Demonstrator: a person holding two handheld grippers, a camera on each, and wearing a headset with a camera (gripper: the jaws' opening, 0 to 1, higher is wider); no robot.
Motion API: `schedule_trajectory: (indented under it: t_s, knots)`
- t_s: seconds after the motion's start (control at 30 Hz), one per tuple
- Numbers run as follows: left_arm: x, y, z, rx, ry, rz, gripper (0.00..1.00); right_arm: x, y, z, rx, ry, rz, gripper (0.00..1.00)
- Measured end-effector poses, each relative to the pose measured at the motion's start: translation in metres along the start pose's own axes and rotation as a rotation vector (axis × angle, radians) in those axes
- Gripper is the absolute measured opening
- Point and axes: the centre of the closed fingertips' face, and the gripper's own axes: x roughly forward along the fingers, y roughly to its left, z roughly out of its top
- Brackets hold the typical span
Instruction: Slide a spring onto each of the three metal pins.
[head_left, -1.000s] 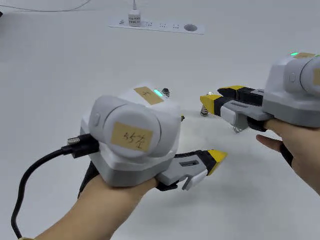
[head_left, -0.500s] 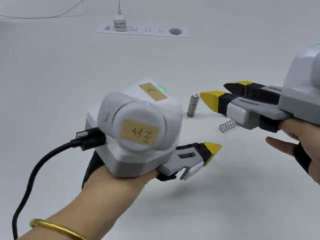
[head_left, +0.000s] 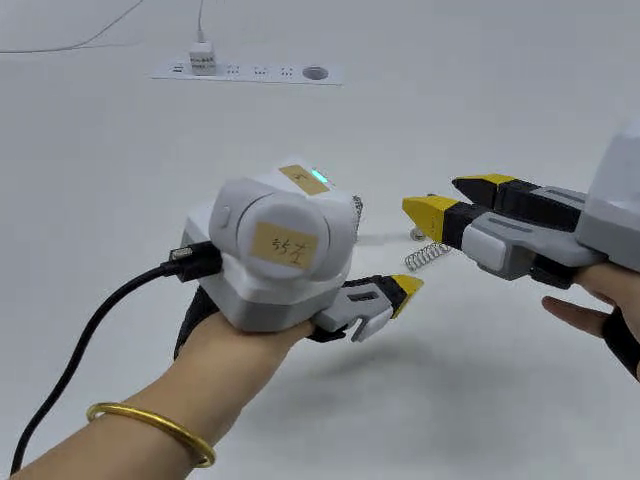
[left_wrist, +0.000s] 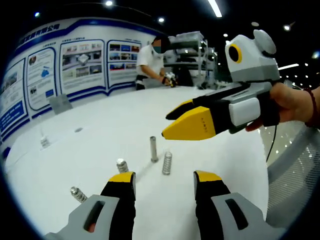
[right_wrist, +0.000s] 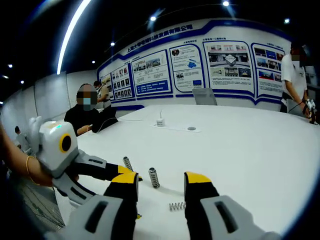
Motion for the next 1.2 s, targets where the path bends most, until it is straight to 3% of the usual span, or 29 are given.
schedule_trajectory:
  t_s: [0.3,0.57,0.7,1.2]
  knots:
    - [0.02,-0.005,-0.001,-0.003,0.013,-0.032,0.44,-0.019,-0.006,-0.005,0.025,-0.013,-0.017,0.38]
    - [0.038,-0.009,-0.009,0.032,0.053,-0.047,0.37,-0.034,-0.009,-0.013,0.051,-0.015,-0.031,0.38]
    - [0.044,-0.007,-0.012,0.058,0.07,-0.047,0.35,-0.038,-0.011,-0.017,0.075,-0.02,-0.044,0.38]
    - [0.061,-0.003,-0.02,0.064,0.114,-0.07,0.21,-0.047,-0.017,-0.024,0.094,-0.015,-0.059,0.38]
